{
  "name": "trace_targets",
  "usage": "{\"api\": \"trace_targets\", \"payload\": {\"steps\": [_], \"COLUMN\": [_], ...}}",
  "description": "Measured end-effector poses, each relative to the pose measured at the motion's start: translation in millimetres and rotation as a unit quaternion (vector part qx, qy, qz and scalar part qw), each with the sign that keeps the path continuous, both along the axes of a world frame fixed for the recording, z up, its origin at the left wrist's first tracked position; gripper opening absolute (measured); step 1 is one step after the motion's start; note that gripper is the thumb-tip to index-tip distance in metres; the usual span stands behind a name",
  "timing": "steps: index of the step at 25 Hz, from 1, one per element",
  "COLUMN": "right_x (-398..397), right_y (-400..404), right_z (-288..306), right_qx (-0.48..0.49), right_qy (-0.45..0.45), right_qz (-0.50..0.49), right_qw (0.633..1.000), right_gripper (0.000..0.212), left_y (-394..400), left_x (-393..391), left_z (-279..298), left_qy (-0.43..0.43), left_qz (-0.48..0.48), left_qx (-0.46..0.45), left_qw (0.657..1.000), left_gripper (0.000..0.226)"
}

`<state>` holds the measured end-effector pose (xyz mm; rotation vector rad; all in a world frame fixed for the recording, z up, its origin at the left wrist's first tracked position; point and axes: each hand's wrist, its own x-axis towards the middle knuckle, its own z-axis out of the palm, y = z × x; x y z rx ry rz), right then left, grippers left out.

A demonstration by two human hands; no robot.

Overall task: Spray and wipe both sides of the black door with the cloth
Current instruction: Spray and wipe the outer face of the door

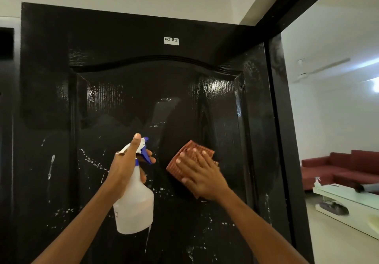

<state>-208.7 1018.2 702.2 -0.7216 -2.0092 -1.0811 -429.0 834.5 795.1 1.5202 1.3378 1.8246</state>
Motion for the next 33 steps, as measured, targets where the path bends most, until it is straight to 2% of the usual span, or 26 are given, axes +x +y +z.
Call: {"api": "trace_targets", "payload": {"steps": [2, 4, 5, 6, 7, 9, 11, 13, 15, 17, 19, 21, 22, 24, 25, 26, 28, 30, 32, 33], "right_x": [0, -12, -20, -29, -35, -51, -72, -94, -105, -105, -96, -80, -75, -80, -92, -106, -129, -134, -121, -111], "right_y": [7, 5, 2, -1, -4, -11, -21, -31, -34, -32, -25, -17, -14, -13, -17, -23, -38, -41, -37, -34], "right_z": [29, 54, 62, 66, 64, 44, 20, 10, 29, 76, 138, 194, 214, 228, 225, 214, 179, 126, 76, 57], "right_qx": [-0.043, -0.106, -0.129, -0.140, -0.138, -0.120, -0.093, -0.048, 0.009, 0.042, 0.050, 0.014, -0.017, -0.073, -0.082, -0.076, -0.044, 0.004, 0.044, 0.061], "right_qy": [0.202, 0.399, 0.452, 0.472, 0.466, 0.408, 0.308, 0.171, 0.044, -0.023, 0.009, 0.136, 0.223, 0.384, 0.428, 0.434, 0.334, 0.148, 0.005, -0.033], "right_qz": [-0.013, -0.016, -0.016, -0.013, -0.012, -0.005, 0.014, 0.037, 0.053, 0.063, 0.053, 0.037, 0.035, 0.033, 0.029, 0.027, 0.045, 0.068, 0.068, 0.055], "right_qw": [0.978, 0.910, 0.883, 0.871, 0.874, 0.905, 0.947, 0.983, 0.998, 0.997, 0.997, 0.990, 0.974, 0.920, 0.899, 0.897, 0.940, 0.987, 0.997, 0.996], "right_gripper": [0.063, 0.066, 0.068, 0.070, 0.071, 0.072, 0.071, 0.070, 0.068, 0.065, 0.065, 0.065, 0.065, 0.066, 0.067, 0.067, 0.066, 0.067, 0.067, 0.067], "left_y": [-2, -6, -8, -11, -13, -17, -20, -23, -25, -28, -30, -31, -31, -32, -33, -34, -35, -37, -38, -39], "left_x": [-6, -13, -15, -18, -20, -24, -29, -35, -40, -47, -52, -57, -59, -61, -63, -65, -70, -73, -74, -75], "left_z": [8, 16, 20, 24, 27, 29, 30, 29, 26, 25, 26, 26, 26, 25, 25, 25, 25, 22, 17, 14], "left_qy": [-0.006, -0.005, 0.000, 0.007, 0.010, 0.001, -0.012, -0.003, 0.014, 0.018, 0.009, 0.004, 0.005, 0.010, 0.010, 0.010, 0.005, 0.003, 0.010, 0.009], "left_qz": [0.020, 0.039, 0.048, 0.059, 0.066, 0.064, 0.054, 0.054, 0.062, 0.061, 0.061, 0.071, 0.071, 0.072, 0.077, 0.080, 0.080, 0.074, 0.075, 0.080], "left_qx": [0.027, 0.045, 0.049, 0.055, 0.061, 0.076, 0.080, 0.071, 0.061, 0.054, 0.056, 0.062, 0.065, 0.070, 0.072, 0.075, 0.079, 0.082, 0.077, 0.072], "left_qw": [0.999, 0.998, 0.998, 0.997, 0.996, 0.995, 0.995, 0.996, 0.996, 0.996, 0.996, 0.996, 0.995, 0.995, 0.994, 0.994, 0.994, 0.994, 0.994, 0.994], "left_gripper": [0.069, 0.070, 0.071, 0.072, 0.072, 0.074, 0.074, 0.076, 0.079, 0.079, 0.075, 0.072, 0.072, 0.072, 0.072, 0.072, 0.073, 0.074, 0.074, 0.074]}}
